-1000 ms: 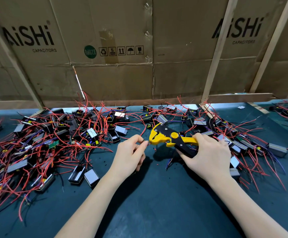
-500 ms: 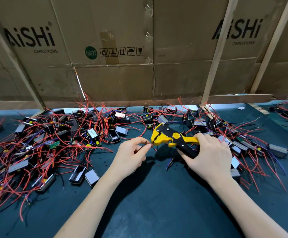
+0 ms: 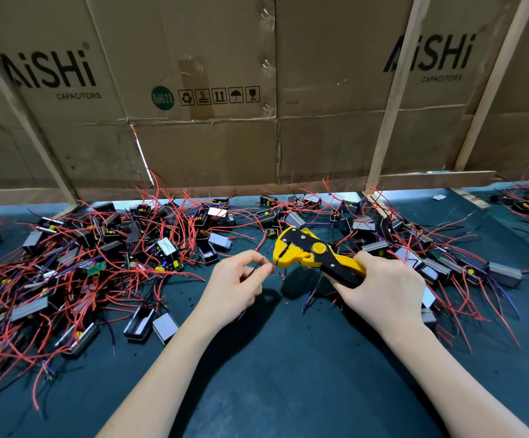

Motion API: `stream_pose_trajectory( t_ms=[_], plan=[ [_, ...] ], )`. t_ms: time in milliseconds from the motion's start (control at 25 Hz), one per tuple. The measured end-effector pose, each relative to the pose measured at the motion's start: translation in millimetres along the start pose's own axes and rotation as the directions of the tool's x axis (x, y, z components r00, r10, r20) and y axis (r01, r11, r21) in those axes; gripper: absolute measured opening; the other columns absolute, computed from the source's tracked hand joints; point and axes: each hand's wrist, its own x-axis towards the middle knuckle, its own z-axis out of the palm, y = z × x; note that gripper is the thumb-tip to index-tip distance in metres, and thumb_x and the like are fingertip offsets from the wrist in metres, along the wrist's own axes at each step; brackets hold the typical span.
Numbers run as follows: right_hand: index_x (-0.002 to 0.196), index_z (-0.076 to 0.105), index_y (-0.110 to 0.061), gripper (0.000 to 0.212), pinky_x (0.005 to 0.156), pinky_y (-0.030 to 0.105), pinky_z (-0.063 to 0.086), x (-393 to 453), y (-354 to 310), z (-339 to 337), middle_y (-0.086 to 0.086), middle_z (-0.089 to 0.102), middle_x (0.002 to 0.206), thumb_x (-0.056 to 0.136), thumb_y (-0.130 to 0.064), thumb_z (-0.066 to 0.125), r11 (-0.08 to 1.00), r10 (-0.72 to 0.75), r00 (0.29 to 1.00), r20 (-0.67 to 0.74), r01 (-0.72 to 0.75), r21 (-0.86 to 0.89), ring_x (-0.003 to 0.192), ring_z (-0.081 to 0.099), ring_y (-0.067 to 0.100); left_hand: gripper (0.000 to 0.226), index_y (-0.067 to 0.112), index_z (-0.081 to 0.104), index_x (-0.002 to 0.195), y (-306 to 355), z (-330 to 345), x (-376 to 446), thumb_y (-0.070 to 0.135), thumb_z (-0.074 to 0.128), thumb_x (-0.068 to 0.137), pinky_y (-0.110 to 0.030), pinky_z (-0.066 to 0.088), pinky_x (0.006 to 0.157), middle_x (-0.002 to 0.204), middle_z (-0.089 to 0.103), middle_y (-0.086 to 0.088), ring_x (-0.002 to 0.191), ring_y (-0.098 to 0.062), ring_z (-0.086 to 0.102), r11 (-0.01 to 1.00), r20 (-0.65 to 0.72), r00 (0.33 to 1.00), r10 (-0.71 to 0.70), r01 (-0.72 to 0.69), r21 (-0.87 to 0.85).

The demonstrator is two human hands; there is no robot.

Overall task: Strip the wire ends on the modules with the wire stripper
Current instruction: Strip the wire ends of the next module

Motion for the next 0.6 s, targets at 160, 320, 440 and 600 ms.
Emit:
stream_pose_trajectory(
  t_ms=[160,320,440,600],
  plan=[
    [0.077,0.065,-0.014,0.047,0.06,0.034,0.04,-2,1,5,0.004,0.063,0.067,0.061,-0.055,0.083,1.0,-0.01,0.999,-0.037,0.01,-0.022,0.066,0.062,0.032,0.015,0.011,0.059,0.086,1,1,0,0.02,0.057,0.098,-0.016,0.025,0.042,0.044,0.037,0.008,0.039,-0.012,0.024,1.0,0.001,1.0,-0.029,0.029,-0.012],
    [0.101,0.063,-0.01,0.065,0.076,0.044,0.043,-1,3,8,0.008,0.061,0.091,0.063,-0.06,0.079,0.998,0.022,0.999,-0.048,-0.025,-0.056,0.09,0.057,0.035,0.013,0.018,0.062,0.084,4,-2,0,0.025,0.064,0.094,-0.02,0.03,0.045,0.05,0.04,0.006,0.041,-0.013,0.031,0.999,0.0,0.999,-0.043,0.043,0.009],
    [0.103,0.064,-0.012,0.065,0.078,0.044,0.043,0,3,6,0.006,0.061,0.092,0.065,-0.063,0.077,0.998,0.06,0.997,-0.043,-0.06,0.006,0.091,0.055,0.034,0.012,0.018,0.064,0.08,7,-8,-2,0.024,0.07,0.089,-0.027,0.04,0.057,0.056,0.048,0.007,0.049,-0.009,0.042,0.981,0.026,0.998,0.051,-0.055,0.187],
    [0.104,0.063,-0.011,0.06,0.079,0.044,0.046,6,4,-5,0.007,0.061,0.093,0.068,-0.055,0.079,0.975,0.137,0.987,-0.087,-0.119,0.187,0.092,0.053,0.033,0.028,0.013,0.06,0.068,12,-22,0,0.028,0.067,0.09,-0.033,0.043,0.066,0.063,0.054,0.002,0.062,-0.014,0.05,0.77,0.0,0.981,0.193,-0.151,0.62]
  ],
)
